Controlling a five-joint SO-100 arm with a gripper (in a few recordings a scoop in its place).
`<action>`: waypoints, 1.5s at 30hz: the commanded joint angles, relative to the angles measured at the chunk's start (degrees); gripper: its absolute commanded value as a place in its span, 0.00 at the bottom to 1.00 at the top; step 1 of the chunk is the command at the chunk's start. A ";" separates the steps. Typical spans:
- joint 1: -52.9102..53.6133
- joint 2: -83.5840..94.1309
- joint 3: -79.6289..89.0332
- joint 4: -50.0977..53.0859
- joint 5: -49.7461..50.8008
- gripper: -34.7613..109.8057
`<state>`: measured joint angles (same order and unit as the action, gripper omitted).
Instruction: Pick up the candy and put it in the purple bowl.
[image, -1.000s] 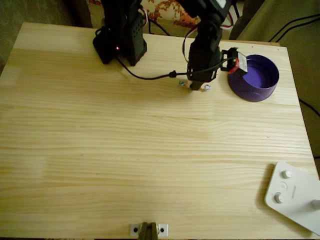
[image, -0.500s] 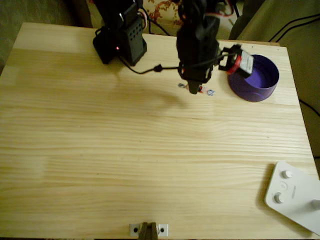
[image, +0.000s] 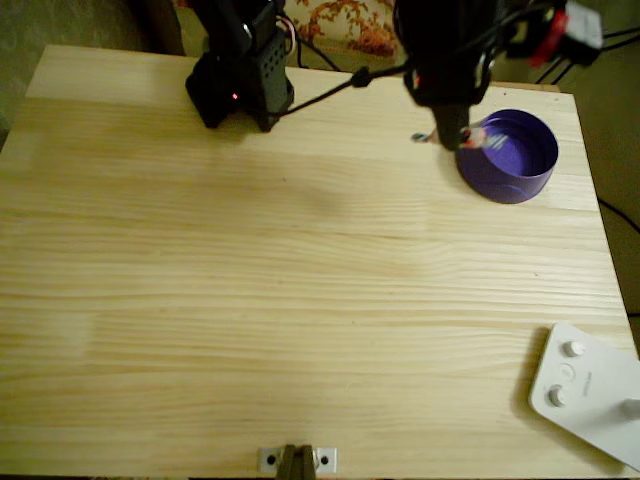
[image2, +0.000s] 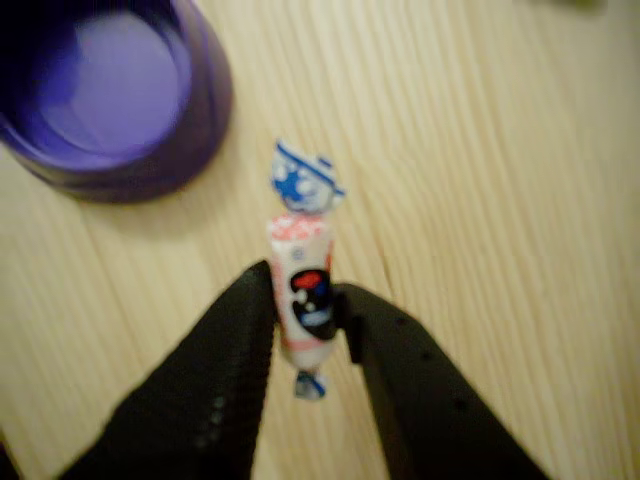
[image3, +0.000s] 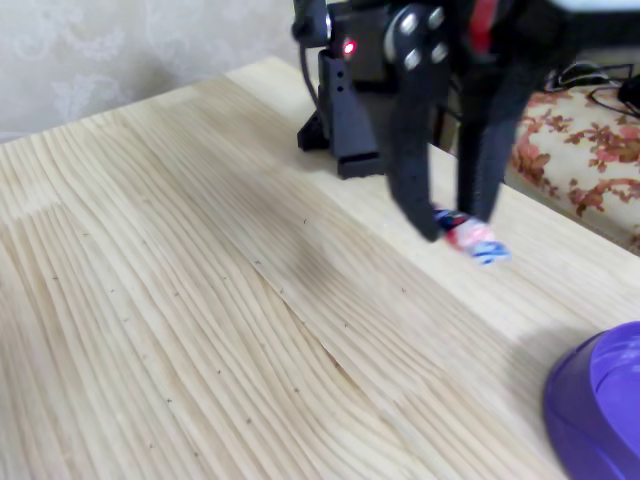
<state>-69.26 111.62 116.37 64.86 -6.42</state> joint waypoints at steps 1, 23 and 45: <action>-3.60 4.48 -9.05 0.70 0.62 0.24; -15.91 -15.56 -27.77 0.70 3.52 0.24; -17.67 -39.90 -43.24 0.88 2.90 0.24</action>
<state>-85.43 70.49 79.19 64.86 -2.72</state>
